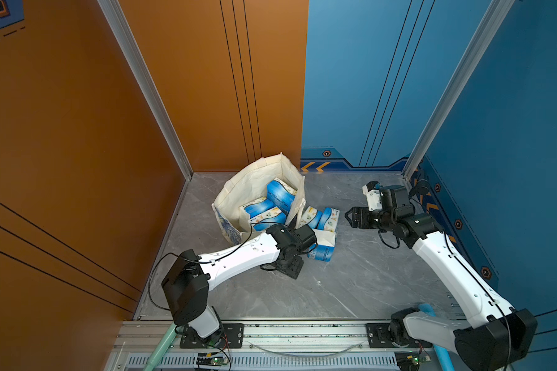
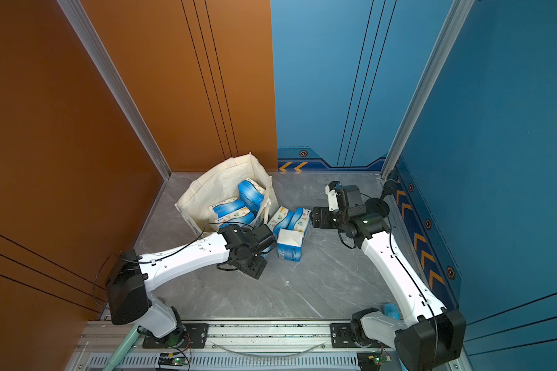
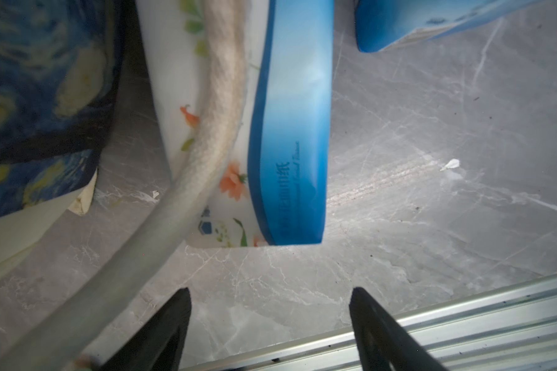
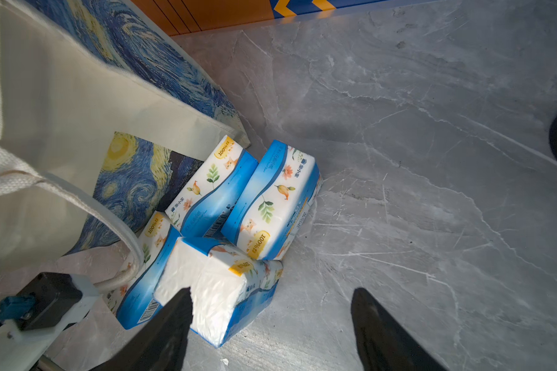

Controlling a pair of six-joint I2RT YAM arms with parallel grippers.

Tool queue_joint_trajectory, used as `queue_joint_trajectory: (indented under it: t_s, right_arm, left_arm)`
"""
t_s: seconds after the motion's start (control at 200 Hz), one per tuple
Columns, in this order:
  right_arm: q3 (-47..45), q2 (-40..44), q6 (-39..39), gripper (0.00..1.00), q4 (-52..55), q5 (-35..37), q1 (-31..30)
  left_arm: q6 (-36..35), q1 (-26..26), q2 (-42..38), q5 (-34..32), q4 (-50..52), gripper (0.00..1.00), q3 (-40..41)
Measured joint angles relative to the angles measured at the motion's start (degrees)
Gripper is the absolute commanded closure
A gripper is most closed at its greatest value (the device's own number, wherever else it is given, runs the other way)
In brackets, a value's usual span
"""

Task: Put tissues into the canvas bag
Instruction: Pick up the pack of facial tissues from the center of the board.

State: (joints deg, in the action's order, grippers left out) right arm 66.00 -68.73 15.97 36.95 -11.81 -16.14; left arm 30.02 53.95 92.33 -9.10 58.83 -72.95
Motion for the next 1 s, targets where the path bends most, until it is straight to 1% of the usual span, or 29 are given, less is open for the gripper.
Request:
queue_joint_trajectory:
  t_s: [0.08,0.471,0.641,0.651,0.666,1.001]
  right_arm:
    - [-0.07,0.02,0.0,0.2,-0.11,0.0,0.28]
    - [-0.17,0.02,0.0,0.2,-0.57,-0.17,0.85]
    - [-0.48,0.02,-0.02,0.2,-0.63,-0.2,1.53]
    - [-0.48,0.02,-0.02,0.2,-0.63,-0.2,1.55]
    - [-0.5,0.02,-0.02,0.21,-0.66,-0.2,1.6]
    - [-0.72,0.02,-0.02,0.2,-1.64,-1.09,2.34]
  left_arm:
    - [-0.26,-0.81,0.0,0.0,-1.53,0.15,0.57]
    - [-0.92,-2.32,0.04,0.44,-7.17,0.15,0.94]
    - [-1.42,-3.1,0.7,0.42,-8.2,0.15,1.18]
    - [-1.49,-3.17,0.72,0.42,-8.24,0.11,1.25]
    - [-1.49,-3.21,0.79,0.42,-8.28,0.1,1.31]
    - [-1.86,-3.32,4.26,0.39,-8.52,0.1,1.66]
